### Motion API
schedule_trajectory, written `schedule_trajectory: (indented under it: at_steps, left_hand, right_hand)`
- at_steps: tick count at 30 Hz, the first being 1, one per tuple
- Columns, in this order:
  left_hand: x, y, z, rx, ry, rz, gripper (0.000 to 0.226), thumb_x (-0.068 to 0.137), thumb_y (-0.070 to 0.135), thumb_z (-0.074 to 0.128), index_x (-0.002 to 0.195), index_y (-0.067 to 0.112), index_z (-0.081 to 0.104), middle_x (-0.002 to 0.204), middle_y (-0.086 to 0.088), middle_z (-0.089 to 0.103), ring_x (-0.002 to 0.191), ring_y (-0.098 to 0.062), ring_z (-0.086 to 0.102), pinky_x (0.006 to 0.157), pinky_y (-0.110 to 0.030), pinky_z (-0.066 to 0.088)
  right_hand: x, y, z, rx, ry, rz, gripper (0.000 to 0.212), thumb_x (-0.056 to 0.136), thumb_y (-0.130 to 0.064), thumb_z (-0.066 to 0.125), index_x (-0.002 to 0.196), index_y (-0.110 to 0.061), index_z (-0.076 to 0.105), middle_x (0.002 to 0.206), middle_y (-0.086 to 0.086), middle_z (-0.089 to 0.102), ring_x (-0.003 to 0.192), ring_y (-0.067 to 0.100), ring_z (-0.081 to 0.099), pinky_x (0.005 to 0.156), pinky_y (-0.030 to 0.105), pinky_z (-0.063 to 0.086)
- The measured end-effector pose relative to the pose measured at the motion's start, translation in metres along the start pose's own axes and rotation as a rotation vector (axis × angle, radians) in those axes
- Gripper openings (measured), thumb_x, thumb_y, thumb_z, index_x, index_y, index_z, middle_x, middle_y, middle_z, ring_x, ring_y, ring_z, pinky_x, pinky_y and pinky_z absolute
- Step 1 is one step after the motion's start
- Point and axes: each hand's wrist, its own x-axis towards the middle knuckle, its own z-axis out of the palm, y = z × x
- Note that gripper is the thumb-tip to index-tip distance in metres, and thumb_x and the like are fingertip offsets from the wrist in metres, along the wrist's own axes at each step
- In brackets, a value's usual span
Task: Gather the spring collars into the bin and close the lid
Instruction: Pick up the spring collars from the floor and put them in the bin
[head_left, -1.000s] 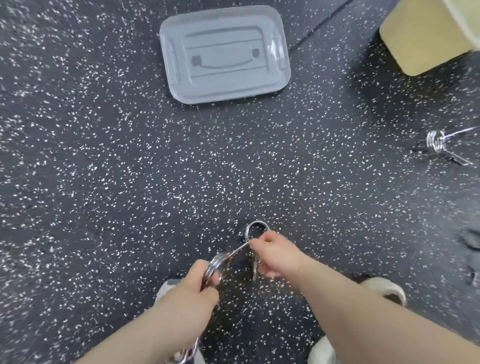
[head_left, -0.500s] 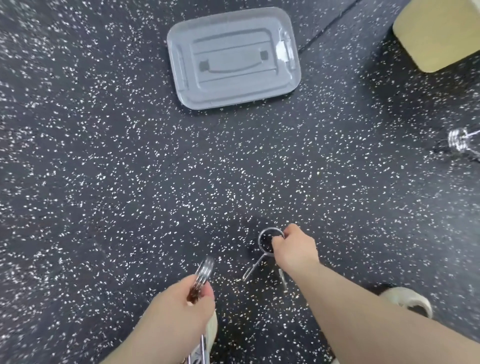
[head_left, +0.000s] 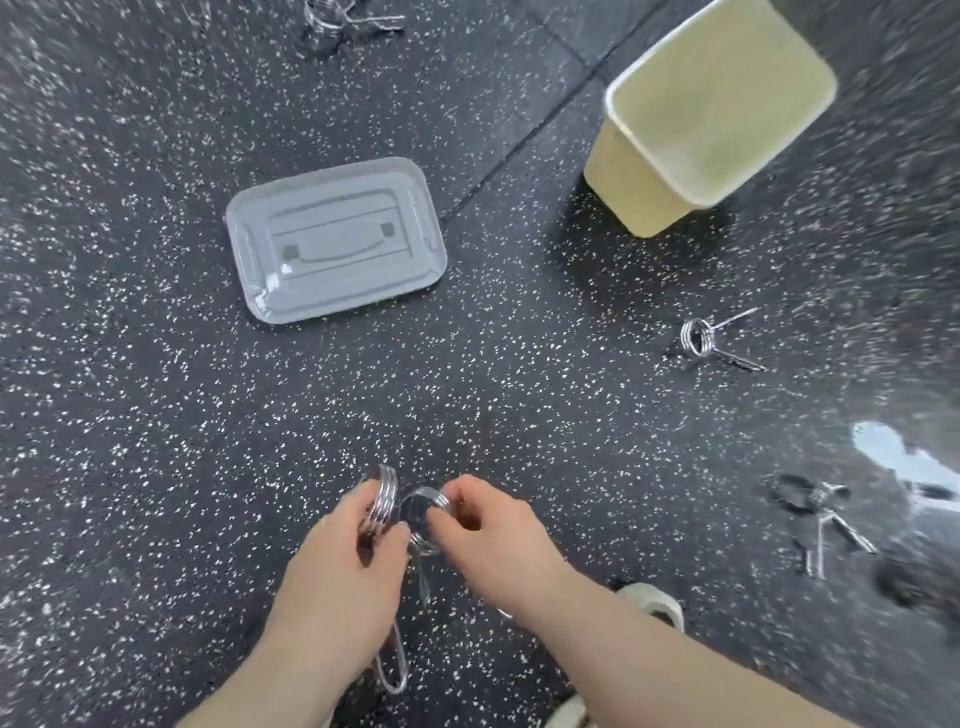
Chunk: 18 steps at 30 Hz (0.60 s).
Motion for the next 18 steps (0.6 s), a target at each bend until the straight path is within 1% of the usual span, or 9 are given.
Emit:
schedule_trajectory:
  at_steps: [2,4,5,6,8,12,15,16,18]
  left_hand:
    - [-0.006,0.024,0.003,0.023,0.012,0.009,0.054,0.099,0.03,0.048,0.151,0.031,0.033,0.132,0.003,0.053,0.098,-0.013,0.052,0.086,-0.031,0.039]
    - [-0.015,0.05,0.006,0.076,0.003,0.029,0.05,0.097,0.027,0.05,0.145,0.037,0.039,0.126,0.002,0.055,0.092,-0.011,0.054,0.079,-0.029,0.039]
    - [-0.019,0.063,0.008,0.096,-0.005,0.033,0.045,0.096,0.028,0.05,0.138,0.042,0.045,0.12,0.003,0.055,0.087,-0.007,0.054,0.076,-0.029,0.039]
    - [-0.022,0.075,0.01,0.107,-0.015,0.052,0.039,0.095,0.028,0.051,0.129,0.047,0.05,0.114,0.005,0.055,0.083,-0.003,0.054,0.075,-0.03,0.041]
    - [-0.031,0.102,0.014,0.131,-0.032,0.087,0.033,0.094,0.026,0.052,0.117,0.05,0.055,0.108,0.009,0.055,0.082,-0.001,0.055,0.077,-0.03,0.043]
    - [-0.048,0.154,0.02,0.245,-0.101,0.176,0.03,0.093,0.026,0.053,0.115,0.045,0.061,0.11,0.01,0.055,0.091,-0.009,0.06,0.087,-0.03,0.048]
    - [-0.057,0.193,0.023,0.361,-0.124,0.243,0.036,0.093,0.029,0.052,0.126,0.04,0.06,0.113,0.007,0.053,0.094,-0.01,0.056,0.083,-0.026,0.045]
    - [-0.059,0.206,0.024,0.384,-0.111,0.268,0.034,0.093,0.029,0.051,0.124,0.04,0.06,0.114,0.007,0.053,0.094,-0.01,0.055,0.082,-0.026,0.044]
    - [-0.064,0.234,0.024,0.424,-0.083,0.299,0.029,0.093,0.028,0.05,0.116,0.043,0.061,0.115,0.007,0.057,0.098,-0.011,0.055,0.087,-0.027,0.046]
  right_hand:
    - [-0.015,-0.004,-0.016,0.06,-0.037,0.002,0.014,0.088,-0.044,0.054,0.09,-0.032,0.061,0.083,0.0,0.073,0.057,0.01,0.056,0.063,0.034,0.055]
    - [-0.032,-0.006,-0.034,0.126,-0.081,0.001,0.019,0.083,-0.049,0.054,0.09,-0.035,0.064,0.085,0.0,0.074,0.065,0.013,0.063,0.073,0.04,0.059]
    - [-0.039,-0.007,-0.043,0.145,-0.091,-0.004,0.023,0.08,-0.053,0.054,0.091,-0.036,0.064,0.083,-0.001,0.074,0.067,0.015,0.065,0.074,0.04,0.059]
    - [-0.047,-0.008,-0.055,0.161,-0.093,-0.005,0.027,0.077,-0.055,0.053,0.092,-0.036,0.064,0.079,-0.003,0.072,0.066,0.016,0.064,0.071,0.035,0.058]
    - [-0.059,-0.009,-0.081,0.189,-0.091,0.0,0.031,0.075,-0.059,0.054,0.095,-0.037,0.064,0.072,-0.006,0.067,0.06,0.013,0.056,0.063,0.028,0.048]
    - [-0.078,-0.016,-0.141,0.27,-0.098,-0.027,0.034,0.072,-0.064,0.055,0.09,-0.04,0.07,0.071,-0.01,0.065,0.062,0.01,0.051,0.066,0.03,0.046]
    - [-0.09,-0.023,-0.185,0.378,-0.122,-0.038,0.026,0.078,-0.055,0.059,0.088,-0.035,0.072,0.07,-0.01,0.065,0.065,0.014,0.049,0.065,0.032,0.041]
    - [-0.093,-0.026,-0.198,0.398,-0.137,-0.051,0.022,0.08,-0.05,0.06,0.086,-0.033,0.072,0.068,-0.011,0.065,0.064,0.015,0.049,0.064,0.031,0.04]
    - [-0.099,-0.032,-0.222,0.408,-0.163,-0.073,0.02,0.08,-0.046,0.062,0.09,-0.032,0.073,0.068,-0.013,0.066,0.063,0.011,0.051,0.064,0.027,0.041]
